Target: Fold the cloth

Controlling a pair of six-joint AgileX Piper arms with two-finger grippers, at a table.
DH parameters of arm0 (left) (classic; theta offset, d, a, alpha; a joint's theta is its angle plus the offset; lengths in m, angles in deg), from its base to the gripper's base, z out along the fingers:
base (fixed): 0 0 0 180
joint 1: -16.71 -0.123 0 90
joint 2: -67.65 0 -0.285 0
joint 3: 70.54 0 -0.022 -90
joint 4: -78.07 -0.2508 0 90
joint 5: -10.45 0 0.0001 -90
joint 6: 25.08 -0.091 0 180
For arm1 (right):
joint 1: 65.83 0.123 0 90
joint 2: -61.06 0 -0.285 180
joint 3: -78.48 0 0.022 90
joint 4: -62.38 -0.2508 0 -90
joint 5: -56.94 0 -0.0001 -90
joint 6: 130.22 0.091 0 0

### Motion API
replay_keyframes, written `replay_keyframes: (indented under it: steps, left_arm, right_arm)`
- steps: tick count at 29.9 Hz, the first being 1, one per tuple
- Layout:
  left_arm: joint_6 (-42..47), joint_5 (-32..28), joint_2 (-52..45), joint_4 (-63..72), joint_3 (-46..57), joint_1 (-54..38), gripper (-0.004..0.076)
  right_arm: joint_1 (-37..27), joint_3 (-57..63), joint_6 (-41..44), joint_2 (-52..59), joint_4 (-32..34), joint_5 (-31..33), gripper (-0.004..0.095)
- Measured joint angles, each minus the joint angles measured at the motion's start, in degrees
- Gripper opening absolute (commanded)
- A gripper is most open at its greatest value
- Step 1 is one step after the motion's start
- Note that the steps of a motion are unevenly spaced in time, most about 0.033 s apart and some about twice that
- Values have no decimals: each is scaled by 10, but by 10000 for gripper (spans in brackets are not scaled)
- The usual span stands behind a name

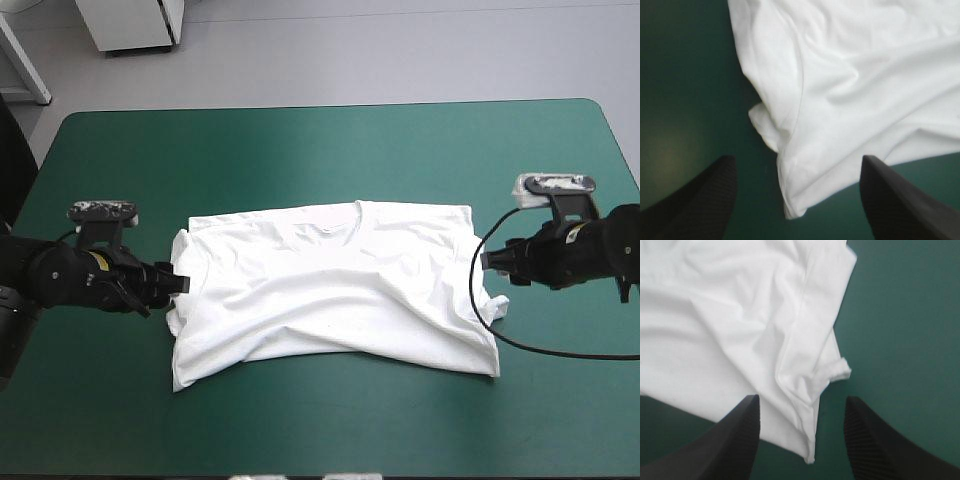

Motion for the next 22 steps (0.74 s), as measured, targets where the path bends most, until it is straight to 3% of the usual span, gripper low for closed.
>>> replay_keyframes:
  steps: [6,12,22]
  left_arm:
    - [17,6,0,-10,-71,0,511]
    - [27,9,2,-14,-79,0,511]
    - [47,9,2,18,17,0,489]
  right_arm:
    - [0,-96,17,1,3,6,499]
    - [0,-103,22,3,9,11,499]
    - [0,-32,27,17,10,11,462]
